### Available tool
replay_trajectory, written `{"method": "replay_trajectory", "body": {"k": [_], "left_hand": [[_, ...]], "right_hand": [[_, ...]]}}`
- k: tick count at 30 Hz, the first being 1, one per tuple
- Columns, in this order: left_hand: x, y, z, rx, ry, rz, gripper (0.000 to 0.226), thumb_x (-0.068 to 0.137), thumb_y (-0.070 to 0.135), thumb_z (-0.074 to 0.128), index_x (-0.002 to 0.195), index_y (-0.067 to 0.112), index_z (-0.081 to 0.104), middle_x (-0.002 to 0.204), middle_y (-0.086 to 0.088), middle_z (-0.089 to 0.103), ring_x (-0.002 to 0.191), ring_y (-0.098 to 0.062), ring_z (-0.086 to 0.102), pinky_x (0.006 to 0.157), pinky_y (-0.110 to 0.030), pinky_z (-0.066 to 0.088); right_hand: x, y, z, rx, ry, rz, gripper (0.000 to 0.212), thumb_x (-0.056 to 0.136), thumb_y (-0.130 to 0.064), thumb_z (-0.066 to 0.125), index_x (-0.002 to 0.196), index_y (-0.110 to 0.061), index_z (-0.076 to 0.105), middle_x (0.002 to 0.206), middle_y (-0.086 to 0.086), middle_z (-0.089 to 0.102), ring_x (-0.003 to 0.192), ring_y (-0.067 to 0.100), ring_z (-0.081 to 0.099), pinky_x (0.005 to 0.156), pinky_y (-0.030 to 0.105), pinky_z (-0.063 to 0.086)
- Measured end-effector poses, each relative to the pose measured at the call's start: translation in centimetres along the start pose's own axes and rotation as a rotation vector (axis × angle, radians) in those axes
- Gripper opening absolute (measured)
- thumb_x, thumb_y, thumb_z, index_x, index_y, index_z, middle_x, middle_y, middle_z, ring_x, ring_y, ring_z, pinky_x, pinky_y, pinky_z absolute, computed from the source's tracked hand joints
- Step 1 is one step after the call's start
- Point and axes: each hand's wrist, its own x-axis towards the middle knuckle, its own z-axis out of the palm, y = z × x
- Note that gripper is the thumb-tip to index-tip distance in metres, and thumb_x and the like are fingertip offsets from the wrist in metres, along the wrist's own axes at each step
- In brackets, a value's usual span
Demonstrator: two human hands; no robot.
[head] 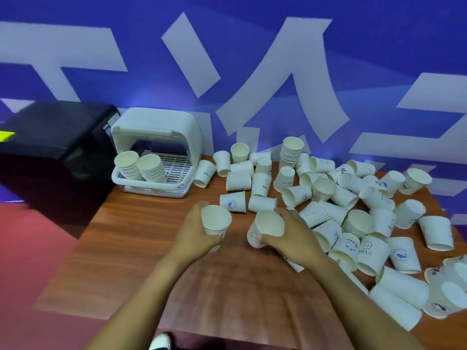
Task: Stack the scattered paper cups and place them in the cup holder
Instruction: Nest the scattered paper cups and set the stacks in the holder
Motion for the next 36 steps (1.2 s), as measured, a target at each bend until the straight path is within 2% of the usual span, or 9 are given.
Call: {"method": "replay_trajectory", "body": {"k": [4, 8, 11, 17, 22, 26, 29, 31, 36], "left_hand": [[2.5, -0.9, -4.0, -0.056, 0.005, 0.078, 0.063, 0.071, 0.005, 0.075, 0.114, 0.029, 0.035, 0.103, 0.014, 0.048, 0.09, 0.004, 0.049, 0.063, -0.001, 0.036], [5.1, -3.1, -8.3, -0.116, -0.039, 0.104, 0.066, 0.069, 0.013, 0.077, 0.119, 0.032, 0.037, 0.117, 0.008, 0.051, 0.11, -0.009, 0.05, 0.081, -0.011, 0.038], [6.9, -5.7, -12.1, -0.116, -0.039, 0.112, 0.079, 0.074, 0.021, 0.077, 0.137, 0.028, 0.032, 0.132, 0.012, 0.04, 0.126, -0.009, 0.039, 0.102, -0.023, 0.032], [10.3, -9.8, -20.1, -0.106, -0.04, 0.106, 0.085, 0.079, 0.023, 0.073, 0.148, 0.021, 0.022, 0.144, 0.006, 0.032, 0.133, -0.01, 0.032, 0.11, -0.026, 0.028], [12.6, -12.7, -25.6, -0.088, 0.004, 0.15, 0.086, 0.062, 0.045, 0.063, 0.142, 0.029, 0.033, 0.137, 0.008, 0.04, 0.127, -0.009, 0.039, 0.108, -0.029, 0.035], [14.1, -14.2, -28.0, -0.129, 0.065, 0.177, 0.064, 0.058, 0.039, 0.068, 0.114, 0.053, 0.04, 0.116, 0.015, 0.046, 0.111, -0.007, 0.046, 0.084, -0.012, 0.038], [15.3, -14.5, -29.0, -0.14, 0.108, 0.183, 0.076, 0.057, 0.044, 0.073, 0.125, 0.042, 0.04, 0.123, 0.011, 0.047, 0.114, -0.01, 0.047, 0.088, -0.023, 0.04], [16.2, -14.8, -29.2, -0.142, 0.135, 0.186, 0.077, 0.064, 0.03, 0.079, 0.13, 0.034, 0.039, 0.127, 0.009, 0.047, 0.117, -0.012, 0.047, 0.092, -0.028, 0.041], [18.4, -14.8, -29.1, -0.128, 0.127, 0.213, 0.076, 0.071, 0.027, 0.079, 0.133, 0.034, 0.036, 0.131, 0.007, 0.046, 0.115, -0.013, 0.049, 0.091, -0.029, 0.042]], "right_hand": [[1.1, -3.1, 0.3, 0.041, -0.018, 0.01, 0.052, 0.071, -0.046, 0.074, 0.114, -0.037, 0.046, 0.107, -0.014, 0.044, 0.1, 0.007, 0.046, 0.081, 0.026, 0.039], [3.8, -7.2, 2.3, 0.052, 0.025, 0.016, 0.051, 0.059, -0.06, 0.067, 0.102, -0.037, 0.053, 0.106, -0.013, 0.053, 0.099, 0.008, 0.052, 0.084, 0.031, 0.046], [6.4, -10.9, 5.4, 0.048, 0.014, 0.0, 0.053, 0.058, -0.064, 0.065, 0.102, -0.036, 0.054, 0.104, -0.012, 0.057, 0.095, 0.005, 0.055, 0.082, 0.036, 0.05], [9.5, -19.4, 10.3, 0.119, 0.067, -0.026, 0.035, 0.064, -0.055, 0.068, 0.091, -0.044, 0.049, 0.098, -0.014, 0.054, 0.09, 0.005, 0.055, 0.08, 0.035, 0.051], [11.6, -24.5, 13.4, 0.11, 0.106, -0.041, 0.065, 0.074, -0.045, 0.072, 0.131, -0.033, 0.042, 0.121, -0.016, 0.042, 0.113, 0.003, 0.044, 0.098, 0.024, 0.039], [13.1, -26.8, 15.0, 0.078, 0.119, -0.083, 0.081, 0.067, -0.058, 0.067, 0.138, -0.034, 0.038, 0.134, -0.015, 0.043, 0.123, 0.006, 0.044, 0.102, 0.025, 0.039], [14.2, -28.2, 15.3, 0.055, 0.137, -0.093, 0.077, 0.075, -0.044, 0.072, 0.141, -0.032, 0.033, 0.133, -0.015, 0.037, 0.125, 0.005, 0.038, 0.097, 0.017, 0.031], [14.9, -28.9, 15.3, 0.049, 0.156, -0.11, 0.076, 0.076, -0.037, 0.073, 0.141, -0.032, 0.032, 0.137, -0.013, 0.036, 0.128, 0.007, 0.037, 0.097, 0.018, 0.031], [17.2, -30.6, 16.1, 0.091, 0.231, -0.119, 0.079, 0.076, -0.039, 0.074, 0.142, -0.033, 0.03, 0.141, -0.013, 0.036, 0.129, 0.007, 0.036, 0.101, 0.023, 0.036]]}}
